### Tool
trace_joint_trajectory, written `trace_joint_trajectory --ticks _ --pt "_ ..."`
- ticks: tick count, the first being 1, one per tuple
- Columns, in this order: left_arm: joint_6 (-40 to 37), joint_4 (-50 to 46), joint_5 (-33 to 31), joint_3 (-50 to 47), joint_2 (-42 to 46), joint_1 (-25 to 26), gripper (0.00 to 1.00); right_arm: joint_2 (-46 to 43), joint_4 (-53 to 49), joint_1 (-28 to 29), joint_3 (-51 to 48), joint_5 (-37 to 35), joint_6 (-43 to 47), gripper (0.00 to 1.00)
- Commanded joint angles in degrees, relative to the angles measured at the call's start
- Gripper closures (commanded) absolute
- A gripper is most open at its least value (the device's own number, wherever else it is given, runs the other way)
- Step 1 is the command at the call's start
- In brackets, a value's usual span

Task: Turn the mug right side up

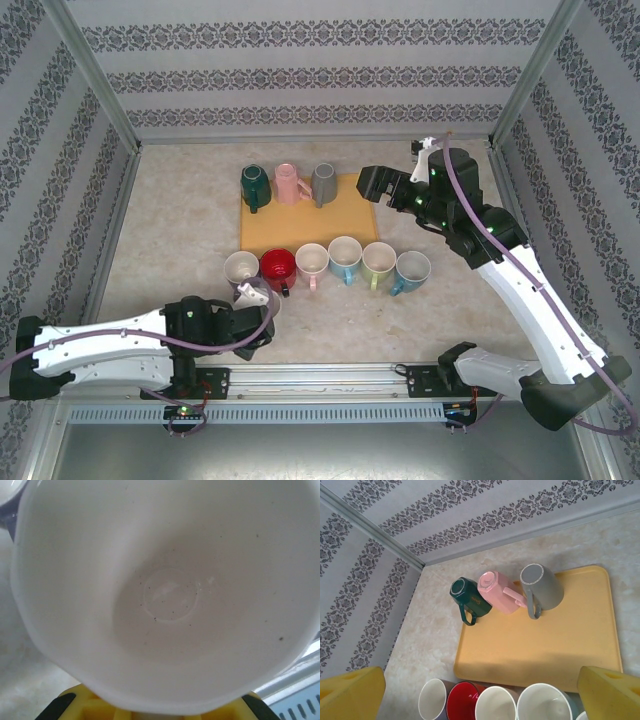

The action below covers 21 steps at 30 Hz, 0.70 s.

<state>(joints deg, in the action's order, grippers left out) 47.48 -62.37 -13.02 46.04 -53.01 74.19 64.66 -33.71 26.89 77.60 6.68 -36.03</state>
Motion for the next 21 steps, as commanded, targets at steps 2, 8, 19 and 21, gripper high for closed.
trace_joint_trajectory --ticks 2,8,19,21 --pt "4.6 4.1 -3.3 -2.1 -1.4 0.6 0.99 -0.4 0.3 0.5 -0.6 -0.4 -0.8 0.02" --pt "7.1 3.9 -5.7 -4.5 -0.5 0.6 0.97 -0.3 1.2 0.5 -1.1 -0.1 -1.1 0.02" --pt "7.7 10.6 -7.2 -8.0 -4.2 0.6 0.92 -1.4 2.9 0.4 -4.0 0.0 -2.2 0.02" --pt "7.5 12.4 -7.1 -8.2 -5.3 0.6 0.91 -1.4 2.9 0.5 -4.0 0.1 -2.2 0.02"
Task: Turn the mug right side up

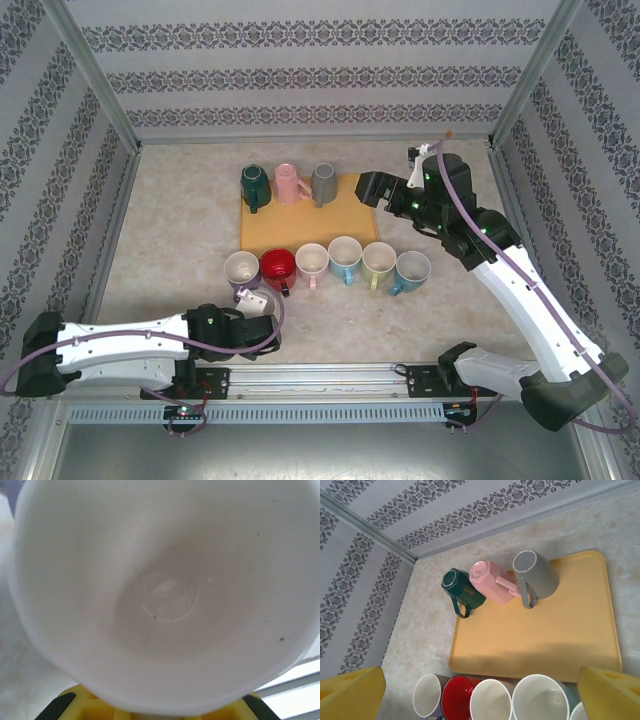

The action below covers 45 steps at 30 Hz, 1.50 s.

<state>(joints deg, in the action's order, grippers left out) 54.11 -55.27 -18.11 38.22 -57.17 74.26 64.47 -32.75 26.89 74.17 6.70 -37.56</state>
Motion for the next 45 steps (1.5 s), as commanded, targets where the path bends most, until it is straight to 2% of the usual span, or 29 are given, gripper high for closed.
trace_joint_trajectory --ticks 1,4,8,11,15,19,31,38,40,41,42,45 --pt "1.0 6.0 -2.0 -0.4 -1.6 0.5 0.9 -1.3 1.9 0.5 -0.6 0.1 -0.6 0.02" --pt "1.5 6.4 -2.7 -0.4 -2.7 0.5 0.86 -1.5 1.7 0.4 -0.7 0.0 -0.4 0.02" --pt "2.8 6.1 -2.3 -0.9 -2.0 0.5 0.7 -1.8 1.7 0.4 -0.9 0.2 -0.6 0.02" --pt "3.5 5.6 -2.1 -1.5 -0.6 0.5 0.62 -1.8 1.6 0.4 -1.0 0.4 -0.6 0.02" --pt "3.5 5.2 -2.1 -1.6 1.1 0.5 0.56 -1.7 2.1 0.4 -1.5 0.6 -0.8 0.02" --pt "1.2 8.9 0.0 -2.7 2.5 0.5 0.48 -1.7 2.3 0.4 -2.3 0.6 -0.8 0.02" --pt "0.9 3.9 0.2 -0.3 8.2 0.5 0.43 -2.0 1.3 -1.1 -1.6 2.4 0.8 0.02" --pt "-2.3 -8.3 -3.0 14.3 7.6 -0.4 0.43 -0.9 -0.6 -3.0 0.8 5.7 3.4 0.02" --pt "-2.6 -11.4 -4.9 19.3 6.4 -2.2 0.38 -0.4 -1.1 -3.2 1.3 6.0 4.0 0.02" --pt "-3.2 -12.5 -5.0 22.2 5.3 -4.7 0.37 -0.2 -1.3 -3.4 1.5 6.0 4.2 0.02" --pt "-4.9 -12.7 -2.8 25.1 3.7 -9.5 0.36 0.0 -1.4 -3.5 1.6 6.0 4.3 0.02" --pt "-11.5 -11.9 11.2 33.4 -3.4 -28.1 0.36 1.0 -1.8 -3.6 2.4 7.1 4.5 0.02"
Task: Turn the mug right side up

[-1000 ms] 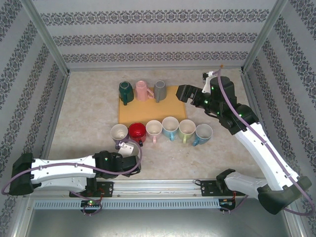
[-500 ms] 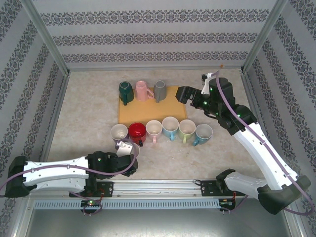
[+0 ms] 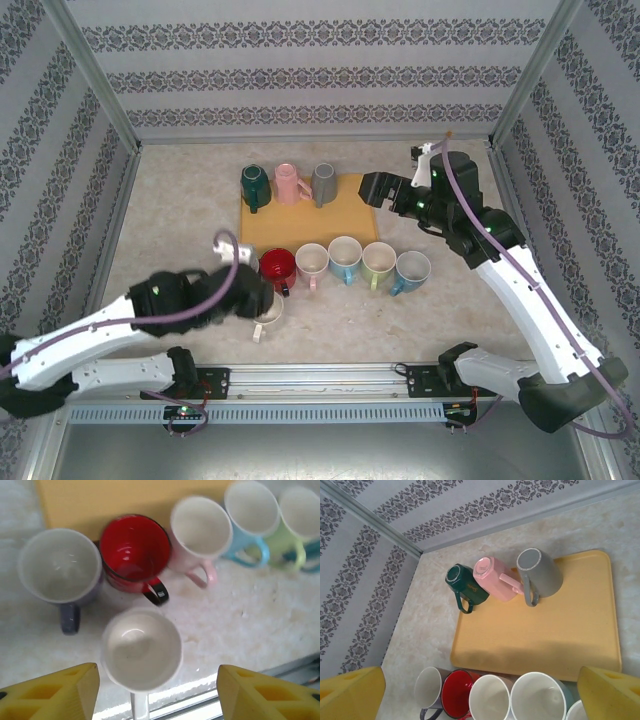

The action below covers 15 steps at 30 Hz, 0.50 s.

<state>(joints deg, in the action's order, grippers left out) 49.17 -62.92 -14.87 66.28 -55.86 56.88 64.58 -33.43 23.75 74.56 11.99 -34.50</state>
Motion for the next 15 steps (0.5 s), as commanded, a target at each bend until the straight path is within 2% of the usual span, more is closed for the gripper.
trace_joint_trajectory --ticks 1,5,8,12,15 --pt "-8.6 -3.5 10.3 7.9 -7.2 -14.4 0.35 1.1 -1.2 -0.3 2.1 2.0 1.5 0.02" --pt "-16.7 -2.9 11.8 21.9 -22.7 -23.2 0.3 2.0 -2.7 0.5 2.2 1.9 1.8 0.02" --pt "-21.1 2.8 12.3 26.4 -30.6 -27.7 0.29 1.6 -3.1 0.8 0.7 2.5 1.0 0.02" --pt "-22.9 5.8 16.9 33.5 -40.6 -37.8 0.29 0.9 -4.6 1.1 0.1 3.3 1.0 0.02" --pt "-27.8 4.5 15.9 42.2 -48.0 -40.7 0.26 0.4 -5.1 1.6 -0.7 3.3 1.5 0.02"
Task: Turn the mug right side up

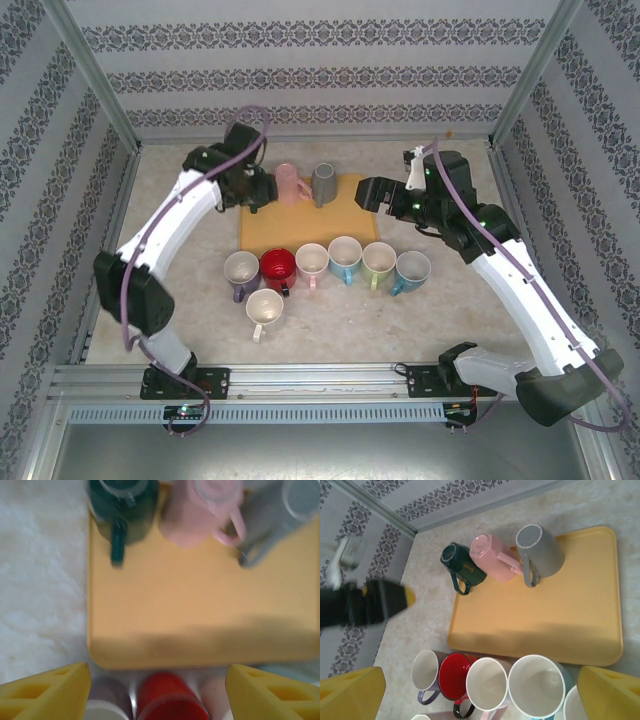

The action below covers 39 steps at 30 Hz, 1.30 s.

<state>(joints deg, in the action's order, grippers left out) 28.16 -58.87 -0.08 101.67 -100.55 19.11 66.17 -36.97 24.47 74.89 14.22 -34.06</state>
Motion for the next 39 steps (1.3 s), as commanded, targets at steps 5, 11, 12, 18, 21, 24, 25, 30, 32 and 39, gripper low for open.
trace_joint_trajectory --ticks 5,11,12,18,21,24,25,30,32,39 --pt "-11.5 0.9 -0.1 15.4 -13.3 -5.3 0.23 -2.2 -2.3 1.3 -2.7 1.2 0.6 0.02" --pt "-14.0 1.6 -1.0 23.4 -22.6 -6.6 0.17 -3.3 -6.2 1.3 -2.3 0.0 2.1 0.02" --pt "-13.8 1.2 -1.8 24.7 -23.7 -6.9 0.17 -3.3 -6.6 1.3 -2.1 -0.1 2.2 0.02" --pt "-12.7 4.3 2.0 25.4 -26.9 -9.9 0.16 -3.7 -7.4 1.3 -2.1 -0.6 1.1 0.02" --pt "-14.1 4.5 3.3 26.1 -28.6 -10.2 0.16 -3.9 -7.5 1.4 -2.4 -0.7 0.4 0.02" --pt "-14.5 4.7 4.8 25.8 -29.8 -10.6 0.16 -3.8 -7.4 1.4 -2.4 -0.8 -0.3 0.02" --pt "-14.6 5.0 5.2 25.5 -30.2 -10.7 0.16 -3.7 -7.2 1.4 -2.4 -0.7 -0.4 0.02" --pt "-13.7 6.8 6.4 23.6 -31.0 -10.7 0.16 -3.0 -6.8 1.5 -2.4 -0.2 -0.9 0.02" --pt "-13.4 8.0 6.9 22.6 -31.0 -10.7 0.16 -2.8 -6.6 1.5 -2.7 0.0 -1.2 0.02" --pt "-13.0 8.4 7.5 22.5 -33.5 -10.7 0.18 -2.8 -5.8 1.5 -3.9 0.6 -1.6 0.02"
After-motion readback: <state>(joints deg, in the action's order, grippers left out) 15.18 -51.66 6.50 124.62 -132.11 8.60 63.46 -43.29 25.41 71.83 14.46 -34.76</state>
